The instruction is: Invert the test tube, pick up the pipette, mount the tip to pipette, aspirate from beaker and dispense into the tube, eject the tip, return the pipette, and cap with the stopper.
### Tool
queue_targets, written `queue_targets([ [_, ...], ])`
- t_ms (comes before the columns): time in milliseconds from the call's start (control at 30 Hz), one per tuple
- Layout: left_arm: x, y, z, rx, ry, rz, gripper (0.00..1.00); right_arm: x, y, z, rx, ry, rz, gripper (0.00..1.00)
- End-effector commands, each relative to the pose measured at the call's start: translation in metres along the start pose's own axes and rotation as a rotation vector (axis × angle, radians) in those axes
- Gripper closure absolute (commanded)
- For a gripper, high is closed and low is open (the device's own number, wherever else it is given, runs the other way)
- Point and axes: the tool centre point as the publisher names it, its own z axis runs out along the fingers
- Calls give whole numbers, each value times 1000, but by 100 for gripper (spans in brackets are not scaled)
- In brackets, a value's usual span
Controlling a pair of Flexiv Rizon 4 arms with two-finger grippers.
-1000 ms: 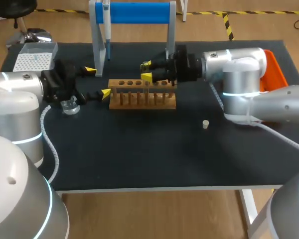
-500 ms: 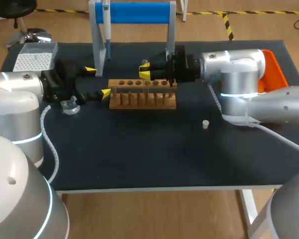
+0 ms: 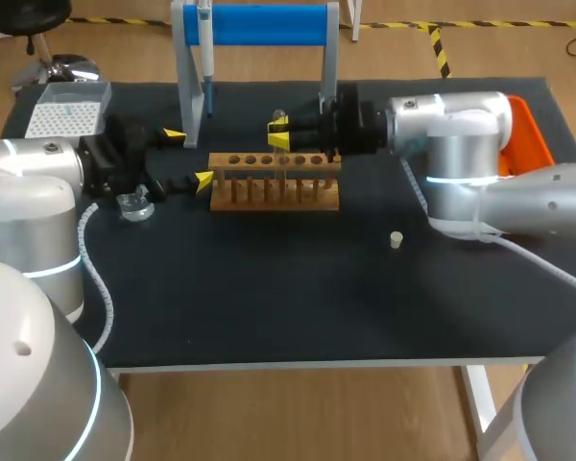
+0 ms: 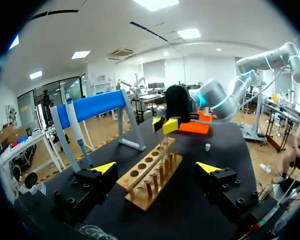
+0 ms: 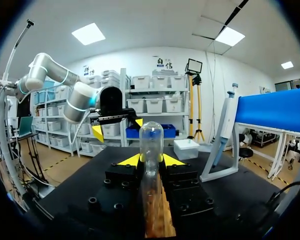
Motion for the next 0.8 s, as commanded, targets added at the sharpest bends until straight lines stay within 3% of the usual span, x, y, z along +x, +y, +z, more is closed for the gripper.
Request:
queue_targets([
  [33,1,1,2,2,-5,1,0,3,8,-4,7,-6,-2,100],
  [800,1,1,2,2,-5,1,0,4,48,-4,17,6,12,100],
])
